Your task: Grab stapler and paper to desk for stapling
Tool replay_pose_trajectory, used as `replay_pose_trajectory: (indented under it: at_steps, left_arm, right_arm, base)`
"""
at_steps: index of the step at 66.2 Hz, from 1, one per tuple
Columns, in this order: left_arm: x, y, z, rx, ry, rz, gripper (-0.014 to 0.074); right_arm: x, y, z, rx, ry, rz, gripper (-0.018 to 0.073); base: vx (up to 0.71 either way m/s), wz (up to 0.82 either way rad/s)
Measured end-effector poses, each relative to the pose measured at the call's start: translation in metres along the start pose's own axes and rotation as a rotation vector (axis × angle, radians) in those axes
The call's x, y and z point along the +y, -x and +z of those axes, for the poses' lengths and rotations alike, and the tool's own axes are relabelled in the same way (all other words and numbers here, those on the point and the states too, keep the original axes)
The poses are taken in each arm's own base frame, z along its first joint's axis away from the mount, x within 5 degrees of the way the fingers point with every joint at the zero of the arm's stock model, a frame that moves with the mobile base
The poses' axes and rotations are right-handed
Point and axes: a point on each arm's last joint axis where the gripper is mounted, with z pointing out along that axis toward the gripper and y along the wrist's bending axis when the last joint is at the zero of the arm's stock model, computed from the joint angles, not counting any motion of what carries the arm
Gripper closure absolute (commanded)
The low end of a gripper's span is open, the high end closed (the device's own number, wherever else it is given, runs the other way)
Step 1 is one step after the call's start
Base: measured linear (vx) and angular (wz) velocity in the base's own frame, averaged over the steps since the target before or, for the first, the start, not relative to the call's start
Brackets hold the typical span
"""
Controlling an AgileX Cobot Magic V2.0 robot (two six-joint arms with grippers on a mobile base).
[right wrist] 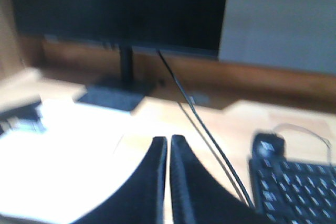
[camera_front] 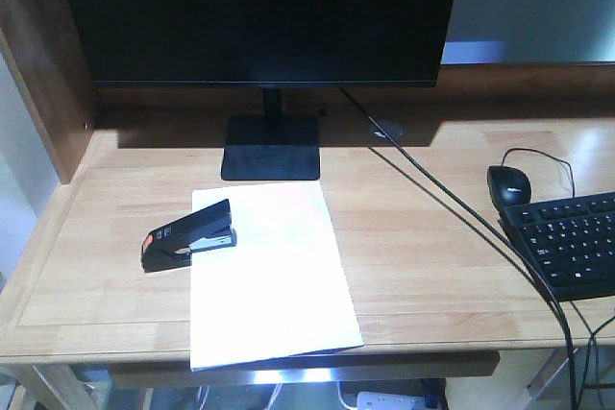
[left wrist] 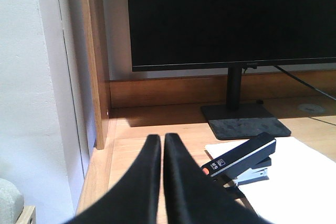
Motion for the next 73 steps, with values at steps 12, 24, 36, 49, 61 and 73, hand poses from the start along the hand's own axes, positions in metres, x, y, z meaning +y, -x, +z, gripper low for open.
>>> replay_pose_trajectory:
  at_steps: [12, 24, 36, 49, 61, 73]
  left_arm:
    - [0.000, 0.000, 0.000, 0.000, 0.000, 0.000, 0.0603]
    - [0.000, 0.000, 0.000, 0.000, 0.000, 0.000, 0.0603]
    - [0.000, 0.000, 0.000, 0.000, 0.000, 0.000, 0.0603]
    - [0.000, 0.000, 0.000, 0.000, 0.000, 0.000, 0.0603]
    - [0.000, 0.000, 0.000, 0.000, 0.000, 0.000, 0.0603]
    - [0.000, 0.000, 0.000, 0.000, 0.000, 0.000, 0.0603]
  right_arm:
    - [0.003, -0.006, -0.001, 0.064, 0.031, -0.201, 0.0568]
    - [0.000, -0.008, -0.003, 0.105, -0.072, -0.236, 0.0568]
    - [-0.005, -0.006, -0.005, 0.096, -0.214, -0.154, 0.0568]
    - [-0.006, -0.004, -0.005, 0.069, -0.261, -0.110, 0.0568]
    - [-0.004, -0.003, -0.004, 0.052, -0.239, -0.094, 0.0568]
    - [-0.001, -0.020, -0.003, -0.081, -0.246, -0.085, 0.0568]
  base:
    - [0.00, 0.00]
    - [0.00, 0.00]
    - [0.00, 0.00]
    - [0.00, 0.00]
    - [0.00, 0.00]
    - [0.00, 0.00]
